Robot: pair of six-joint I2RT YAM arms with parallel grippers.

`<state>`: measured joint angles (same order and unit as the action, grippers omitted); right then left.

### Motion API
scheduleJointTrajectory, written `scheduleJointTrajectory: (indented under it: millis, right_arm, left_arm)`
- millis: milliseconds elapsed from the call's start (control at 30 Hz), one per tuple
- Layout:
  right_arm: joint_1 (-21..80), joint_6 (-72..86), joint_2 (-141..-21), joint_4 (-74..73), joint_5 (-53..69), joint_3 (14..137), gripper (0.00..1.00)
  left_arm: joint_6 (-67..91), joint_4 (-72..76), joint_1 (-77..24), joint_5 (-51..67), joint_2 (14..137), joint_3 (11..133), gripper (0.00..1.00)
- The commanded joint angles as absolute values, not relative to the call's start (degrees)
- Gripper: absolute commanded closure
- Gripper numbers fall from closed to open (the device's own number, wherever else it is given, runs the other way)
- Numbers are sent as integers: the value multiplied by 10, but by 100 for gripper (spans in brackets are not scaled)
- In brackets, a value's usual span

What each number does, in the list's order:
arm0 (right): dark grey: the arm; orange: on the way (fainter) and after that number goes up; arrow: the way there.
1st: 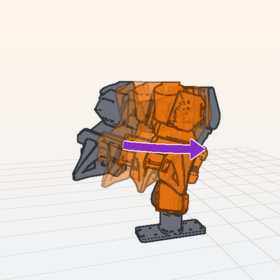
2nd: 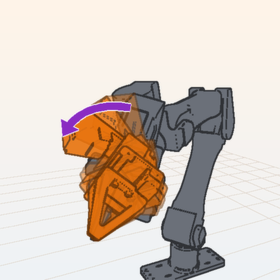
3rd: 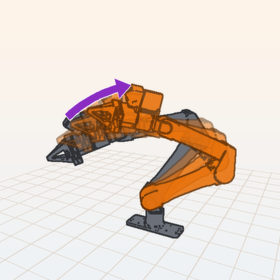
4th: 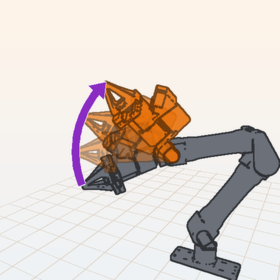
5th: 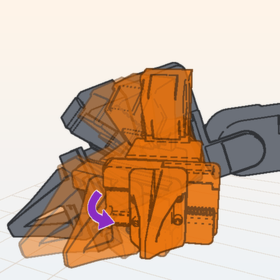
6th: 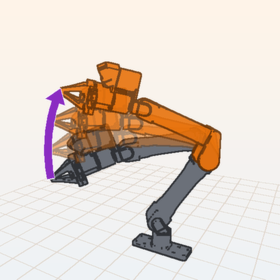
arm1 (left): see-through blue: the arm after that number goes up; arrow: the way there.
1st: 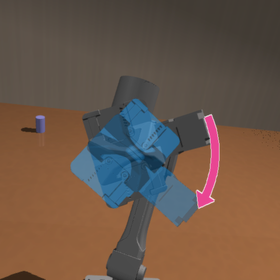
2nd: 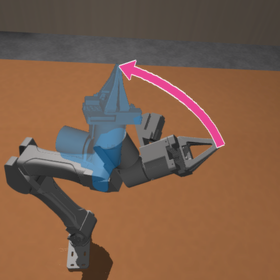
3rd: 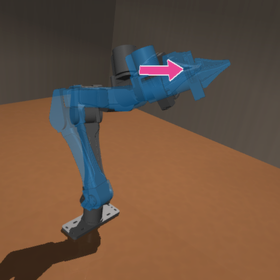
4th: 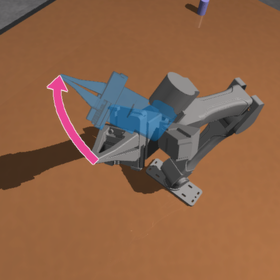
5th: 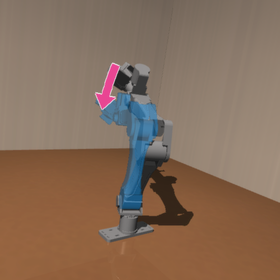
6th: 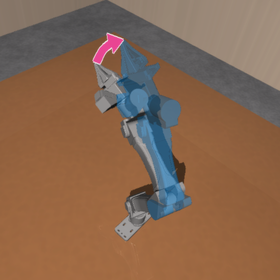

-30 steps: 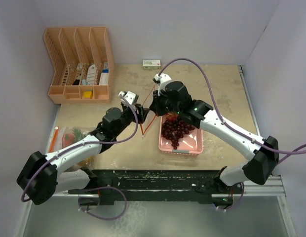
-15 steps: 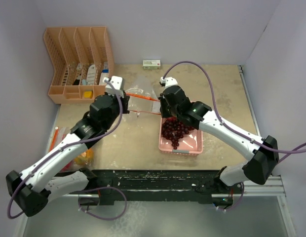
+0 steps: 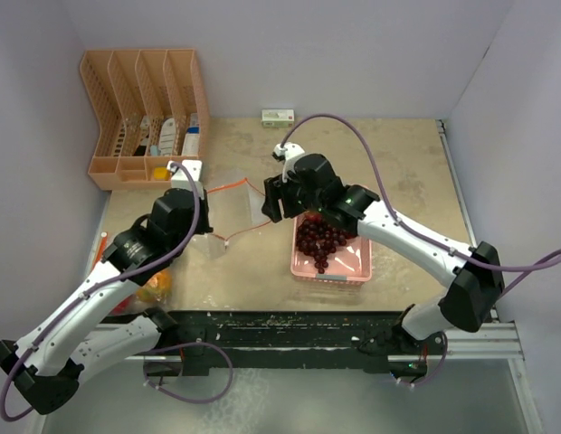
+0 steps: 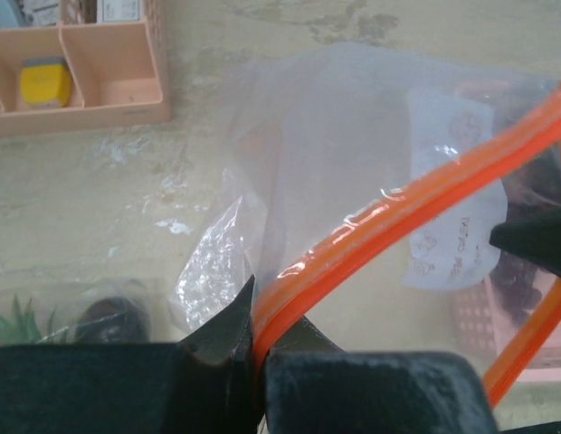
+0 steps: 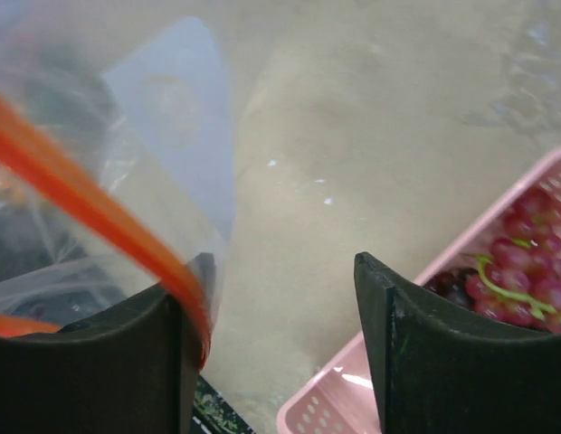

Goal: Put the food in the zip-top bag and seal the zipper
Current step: Open the zipper of the food storage bag at the center of the board, then pick up the fake fruit from the bin.

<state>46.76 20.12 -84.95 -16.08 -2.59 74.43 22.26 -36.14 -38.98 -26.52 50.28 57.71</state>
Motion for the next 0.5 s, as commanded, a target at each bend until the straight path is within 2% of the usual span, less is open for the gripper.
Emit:
scheduleJointTrajectory:
  millis: [0,100,333,467]
  right_arm:
    - [462,160,-816,-83,142,730,26]
    - [461,172,-774,-69,119,706,2]
    - [454,172,-686,-125,67,691,0]
    - [441,204,-695,-208,-68,699,1]
  left_arm:
    - [246,-401,-385,-300,503,577,100]
    - [245,-396,-385,-299,515,572,100]
    - [247,-308,-384,-272,571,526,100]
    - [246,-283,-385,-259,609,528,100]
